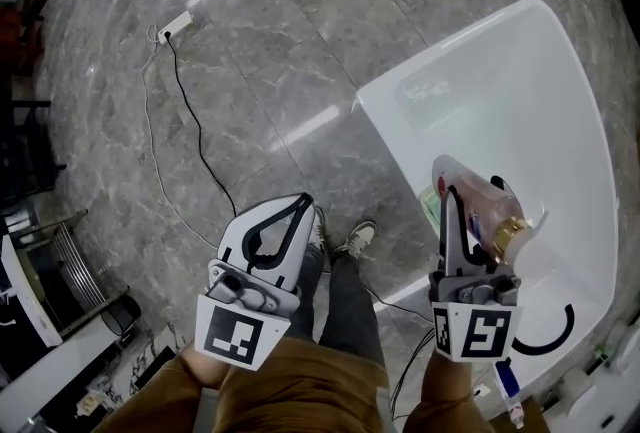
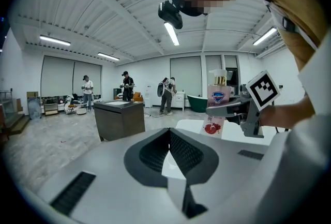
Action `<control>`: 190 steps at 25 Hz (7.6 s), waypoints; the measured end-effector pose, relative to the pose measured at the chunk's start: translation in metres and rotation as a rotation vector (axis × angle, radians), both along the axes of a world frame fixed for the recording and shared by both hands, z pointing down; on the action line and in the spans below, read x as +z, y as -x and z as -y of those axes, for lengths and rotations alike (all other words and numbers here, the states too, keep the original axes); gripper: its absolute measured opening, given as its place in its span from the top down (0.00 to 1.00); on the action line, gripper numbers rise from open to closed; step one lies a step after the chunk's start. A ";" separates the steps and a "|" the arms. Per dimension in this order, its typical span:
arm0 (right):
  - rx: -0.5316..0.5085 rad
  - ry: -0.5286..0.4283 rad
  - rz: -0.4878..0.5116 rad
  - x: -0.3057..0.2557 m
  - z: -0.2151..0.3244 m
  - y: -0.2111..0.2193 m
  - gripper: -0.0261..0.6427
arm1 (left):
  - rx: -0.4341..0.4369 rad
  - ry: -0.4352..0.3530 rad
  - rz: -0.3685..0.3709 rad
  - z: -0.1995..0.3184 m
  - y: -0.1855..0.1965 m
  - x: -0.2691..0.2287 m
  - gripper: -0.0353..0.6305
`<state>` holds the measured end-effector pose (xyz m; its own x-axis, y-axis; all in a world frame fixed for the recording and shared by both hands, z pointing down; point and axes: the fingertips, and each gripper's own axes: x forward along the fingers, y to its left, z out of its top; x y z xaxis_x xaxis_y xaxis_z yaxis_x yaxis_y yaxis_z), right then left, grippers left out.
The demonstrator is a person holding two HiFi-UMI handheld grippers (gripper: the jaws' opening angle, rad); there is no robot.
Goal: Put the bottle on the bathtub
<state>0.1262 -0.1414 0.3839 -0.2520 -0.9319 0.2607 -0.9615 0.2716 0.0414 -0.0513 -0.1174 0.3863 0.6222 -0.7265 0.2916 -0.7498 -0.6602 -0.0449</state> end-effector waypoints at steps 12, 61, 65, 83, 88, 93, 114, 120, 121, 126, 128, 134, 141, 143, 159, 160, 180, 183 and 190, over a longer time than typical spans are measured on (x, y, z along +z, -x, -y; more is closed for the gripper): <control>-0.020 0.045 0.000 0.071 0.029 -0.001 0.61 | -0.002 0.009 0.004 0.022 -0.017 0.039 0.94; -0.012 0.119 -0.021 0.226 0.060 0.013 0.61 | -0.077 -0.008 0.069 0.043 -0.020 0.118 0.94; -0.019 0.113 -0.023 0.226 0.059 0.014 0.61 | -0.075 -0.036 0.052 0.061 -0.041 0.131 0.94; -0.074 0.114 -0.068 0.225 0.056 0.015 0.57 | -0.057 -0.007 0.029 0.066 -0.059 0.136 0.94; -0.090 0.120 -0.089 0.224 0.048 0.012 0.56 | -0.036 0.007 0.038 0.064 -0.060 0.140 0.94; -0.071 0.112 -0.102 0.214 0.039 0.007 0.56 | -0.017 0.008 0.035 0.063 -0.063 0.139 0.94; 0.048 0.125 -0.126 0.167 -0.011 -0.002 0.87 | 0.104 -0.045 -0.006 0.018 -0.073 0.081 0.94; 0.093 0.131 -0.105 0.139 -0.025 0.001 0.95 | 0.127 -0.075 -0.027 0.007 -0.070 0.051 0.94; 0.101 0.131 -0.099 0.133 -0.027 0.001 0.95 | 0.128 -0.079 -0.030 0.005 -0.068 0.047 0.94; 0.111 0.124 -0.091 0.103 -0.034 0.010 0.96 | 0.136 -0.096 -0.053 -0.001 -0.063 0.024 0.94; 0.119 0.127 -0.077 0.088 -0.037 0.013 0.96 | 0.136 -0.102 -0.067 -0.004 -0.060 0.012 0.94; 0.152 0.090 -0.047 0.028 -0.040 0.015 0.96 | 0.144 -0.142 -0.120 -0.011 -0.055 -0.031 0.94; 0.131 0.020 -0.040 -0.036 -0.045 0.023 0.96 | 0.153 -0.192 -0.133 -0.020 -0.050 -0.075 0.94; 0.119 0.004 -0.041 -0.055 -0.049 0.027 0.96 | 0.154 -0.203 -0.136 -0.024 -0.050 -0.087 0.94; 0.074 -0.162 -0.039 -0.196 -0.108 0.025 0.96 | 0.179 -0.371 -0.094 -0.055 -0.046 -0.183 0.94; 0.076 -0.173 -0.031 -0.204 -0.112 0.024 0.96 | 0.182 -0.379 -0.097 -0.057 -0.046 -0.189 0.94; 0.165 -0.286 -0.006 -0.256 -0.185 -0.042 0.96 | 0.155 -0.369 -0.148 -0.092 -0.063 -0.231 0.94; 0.159 -0.291 -0.005 -0.257 -0.182 -0.045 0.96 | 0.151 -0.375 -0.140 -0.092 -0.064 -0.232 0.94; 0.129 -0.294 0.005 -0.256 -0.167 -0.045 0.96 | 0.111 -0.347 -0.121 -0.088 -0.059 -0.222 0.94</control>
